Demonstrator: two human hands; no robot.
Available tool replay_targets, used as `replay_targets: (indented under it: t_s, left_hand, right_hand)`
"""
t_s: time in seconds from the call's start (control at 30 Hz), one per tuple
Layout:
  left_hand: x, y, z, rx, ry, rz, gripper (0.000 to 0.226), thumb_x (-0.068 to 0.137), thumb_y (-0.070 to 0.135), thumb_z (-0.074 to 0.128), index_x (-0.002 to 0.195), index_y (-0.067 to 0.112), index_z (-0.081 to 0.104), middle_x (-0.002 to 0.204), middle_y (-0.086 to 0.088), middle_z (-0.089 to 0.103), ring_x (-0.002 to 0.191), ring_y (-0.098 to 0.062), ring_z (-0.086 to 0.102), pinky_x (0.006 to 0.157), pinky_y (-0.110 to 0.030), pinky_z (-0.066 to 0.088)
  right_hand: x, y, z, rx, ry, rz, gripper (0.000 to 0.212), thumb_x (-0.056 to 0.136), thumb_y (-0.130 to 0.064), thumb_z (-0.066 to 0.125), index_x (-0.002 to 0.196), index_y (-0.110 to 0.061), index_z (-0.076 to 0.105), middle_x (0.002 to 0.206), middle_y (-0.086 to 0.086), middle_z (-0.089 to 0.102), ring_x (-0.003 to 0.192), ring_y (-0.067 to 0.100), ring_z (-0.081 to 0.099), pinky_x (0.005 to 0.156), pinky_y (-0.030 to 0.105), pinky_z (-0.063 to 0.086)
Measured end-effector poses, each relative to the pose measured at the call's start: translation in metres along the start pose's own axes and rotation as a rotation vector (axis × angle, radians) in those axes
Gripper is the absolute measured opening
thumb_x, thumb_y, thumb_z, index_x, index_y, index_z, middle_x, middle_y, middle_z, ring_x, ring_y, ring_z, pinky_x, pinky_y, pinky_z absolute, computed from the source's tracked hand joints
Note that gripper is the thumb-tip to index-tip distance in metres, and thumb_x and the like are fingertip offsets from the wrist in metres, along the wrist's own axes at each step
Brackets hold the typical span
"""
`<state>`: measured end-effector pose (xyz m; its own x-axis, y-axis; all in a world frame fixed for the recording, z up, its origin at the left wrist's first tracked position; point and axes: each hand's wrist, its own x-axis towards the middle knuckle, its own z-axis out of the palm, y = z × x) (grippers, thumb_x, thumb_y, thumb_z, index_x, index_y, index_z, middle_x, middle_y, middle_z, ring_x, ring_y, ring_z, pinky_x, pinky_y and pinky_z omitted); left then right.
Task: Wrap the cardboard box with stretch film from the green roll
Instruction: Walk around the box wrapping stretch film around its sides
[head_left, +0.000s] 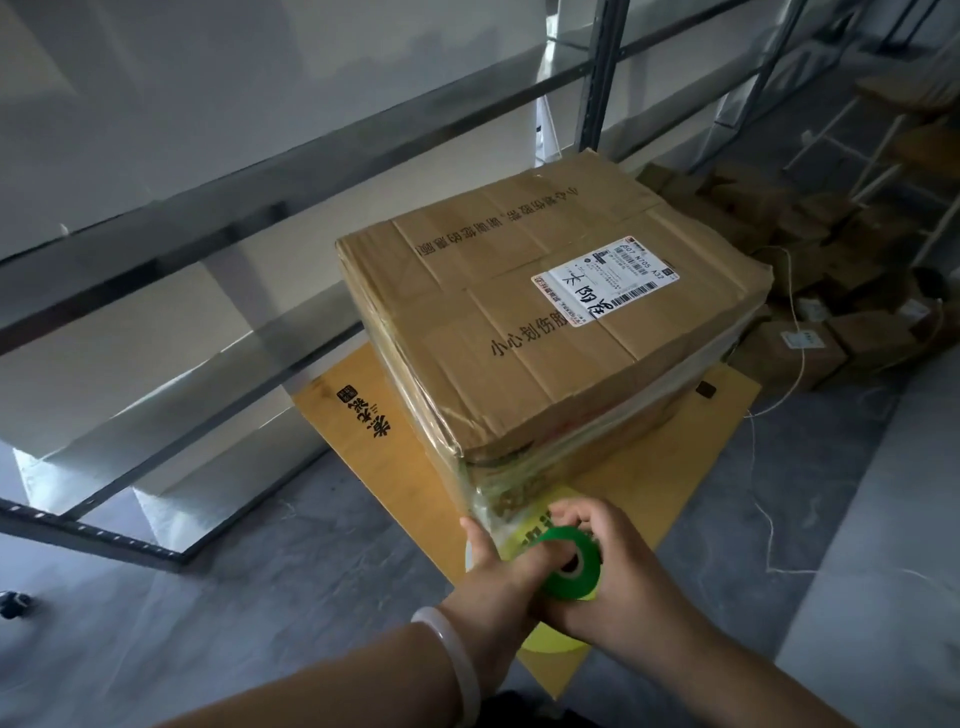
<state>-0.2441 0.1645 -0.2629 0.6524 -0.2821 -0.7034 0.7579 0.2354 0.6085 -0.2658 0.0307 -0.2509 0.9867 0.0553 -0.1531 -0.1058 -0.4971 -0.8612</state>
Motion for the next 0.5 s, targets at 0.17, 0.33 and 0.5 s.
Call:
replay_targets:
  t_s: [0.17, 0.33, 0.5]
  left_hand:
    - [0.022, -0.006, -0.004, -0.01, -0.067, -0.068, 0.141, 0.042, 0.032, 0.084, 0.156, 0.037, 0.001, 0.126, -0.013, 0.062, 0.115, -0.029, 0.063, 0.1, -0.045, 0.05]
    - [0.037, -0.007, 0.002, -0.008, -0.051, -0.055, 0.141, 0.037, 0.035, 0.083, 0.156, 0.016, 0.01, 0.122, -0.015, 0.065, 0.105, -0.025, 0.067, 0.083, -0.036, 0.055]
    - [0.047, -0.005, 0.019, -0.072, 0.021, 0.041, 0.14, 0.039, 0.028, 0.085, 0.156, 0.021, 0.009, 0.1, -0.008, 0.075, 0.087, -0.023, 0.07, 0.065, -0.031, 0.05]
  right_hand:
    - [0.008, 0.005, -0.014, -0.018, -0.15, 0.053, 0.068, 0.069, -0.028, 0.079, 0.12, -0.053, 0.041, 0.118, -0.026, 0.053, 0.111, -0.006, 0.053, 0.089, 0.02, 0.048]
    - [0.029, 0.007, -0.029, -0.085, -0.211, 0.045, 0.056, 0.072, -0.028, 0.078, 0.114, -0.054, 0.05, 0.114, -0.033, 0.053, 0.108, -0.009, 0.054, 0.089, 0.023, 0.05]
    - [0.057, 0.01, -0.047, -0.231, -0.239, -0.066, 0.049, 0.063, -0.046, 0.077, 0.103, -0.047, 0.05, 0.102, -0.024, 0.06, 0.095, -0.002, 0.059, 0.077, 0.024, 0.051]
